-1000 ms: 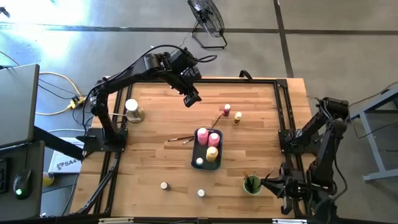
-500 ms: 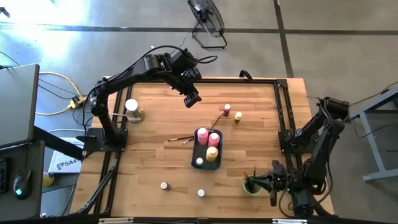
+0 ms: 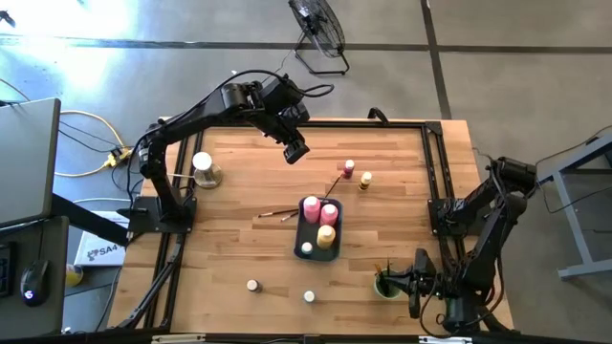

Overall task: Pick & Place Paint Supplies
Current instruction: Put the black and silver paint brush into the green cup

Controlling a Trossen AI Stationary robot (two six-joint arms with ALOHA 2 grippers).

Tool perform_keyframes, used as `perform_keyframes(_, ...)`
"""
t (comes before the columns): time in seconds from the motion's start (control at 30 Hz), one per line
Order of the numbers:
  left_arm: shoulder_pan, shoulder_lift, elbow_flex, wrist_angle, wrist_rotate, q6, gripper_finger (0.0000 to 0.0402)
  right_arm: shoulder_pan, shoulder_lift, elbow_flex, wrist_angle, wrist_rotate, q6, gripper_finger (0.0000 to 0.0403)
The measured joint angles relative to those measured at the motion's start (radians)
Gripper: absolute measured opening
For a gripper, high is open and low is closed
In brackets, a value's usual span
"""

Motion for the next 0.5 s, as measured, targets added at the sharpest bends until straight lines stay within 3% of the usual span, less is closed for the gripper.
perform_keyframes(0.3,0.0,0.0,0.0,0.0,-0.001,0.0,0.02,0.0,0.03,0.0,-0.006,0.009,-0.002,0.0004)
perform_keyframes(0.5,0.0,0.0,0.0,0.0,-0.003,0.0,0.02,0.001,0.03,0.0,-0.008,-0.091,-0.004,0.0021)
